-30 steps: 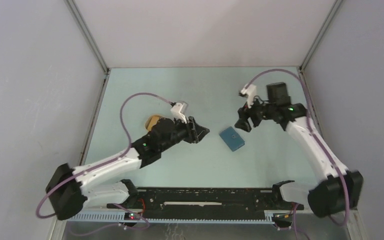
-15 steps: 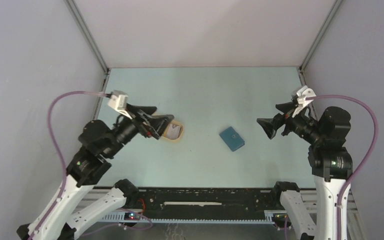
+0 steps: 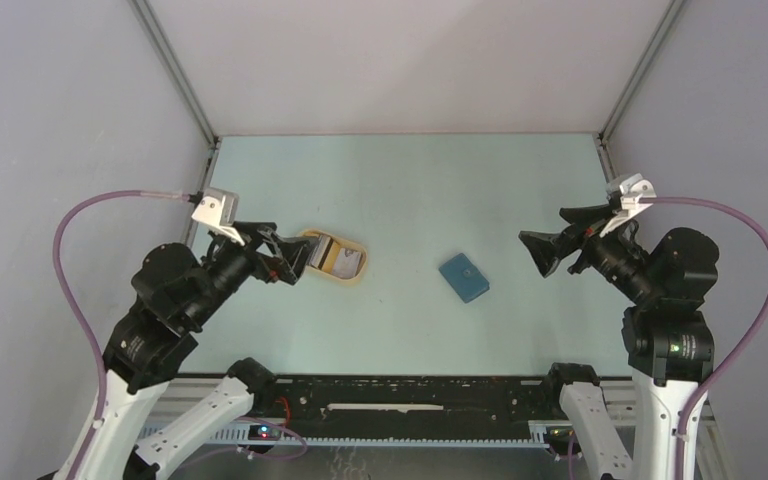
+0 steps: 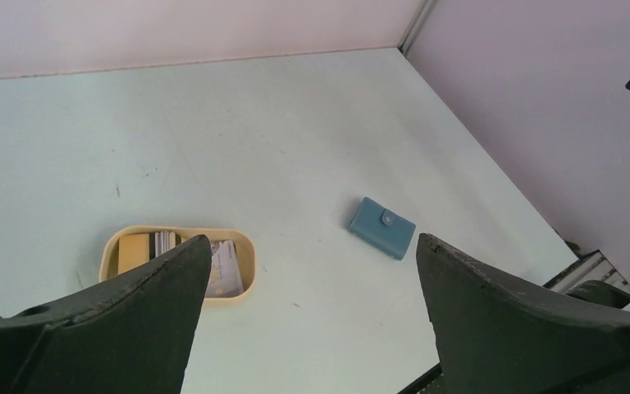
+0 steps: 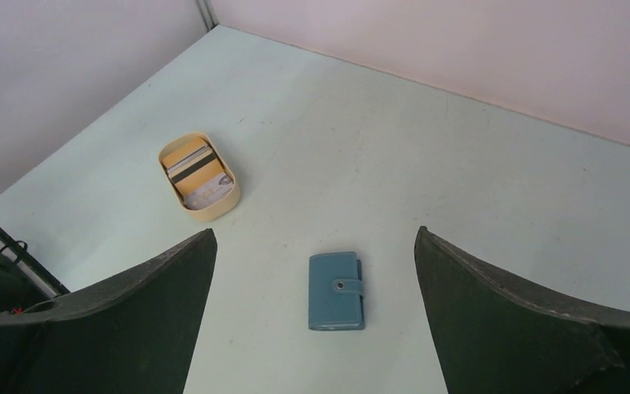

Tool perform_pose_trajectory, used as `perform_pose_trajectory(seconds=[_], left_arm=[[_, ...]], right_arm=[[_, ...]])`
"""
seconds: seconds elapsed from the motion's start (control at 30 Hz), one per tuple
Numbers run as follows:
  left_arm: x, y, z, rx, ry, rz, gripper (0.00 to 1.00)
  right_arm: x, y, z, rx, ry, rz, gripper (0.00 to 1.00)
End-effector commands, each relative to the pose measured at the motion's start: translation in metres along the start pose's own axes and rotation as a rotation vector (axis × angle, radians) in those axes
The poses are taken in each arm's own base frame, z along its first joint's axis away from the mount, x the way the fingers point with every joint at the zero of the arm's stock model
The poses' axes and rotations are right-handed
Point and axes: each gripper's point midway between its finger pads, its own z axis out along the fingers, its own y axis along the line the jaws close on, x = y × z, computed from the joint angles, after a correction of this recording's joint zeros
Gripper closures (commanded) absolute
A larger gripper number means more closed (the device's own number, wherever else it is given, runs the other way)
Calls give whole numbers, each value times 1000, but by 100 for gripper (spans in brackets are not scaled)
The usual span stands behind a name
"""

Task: Put the credit cards into the card holder
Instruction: Reset both arms

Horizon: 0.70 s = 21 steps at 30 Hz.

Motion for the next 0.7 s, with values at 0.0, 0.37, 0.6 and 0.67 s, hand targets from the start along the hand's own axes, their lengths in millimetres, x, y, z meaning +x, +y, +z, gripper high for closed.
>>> perform_pose_trajectory(seconds=[0.0, 0.37, 0.6, 0.67], left_arm=[[-9, 6, -15, -27, -34, 40, 0], [-2, 13, -24, -46, -42, 59, 0], [1, 16, -28, -54, -50, 60, 0], [2, 16, -28, -53, -50, 60, 0]], right_arm=[[-21, -5, -4, 58, -59, 23, 0], [-30, -4, -6, 67, -87, 41, 0], [-29, -1, -4, 45, -82, 48, 0], [-29, -2, -4, 47, -80, 55, 0]])
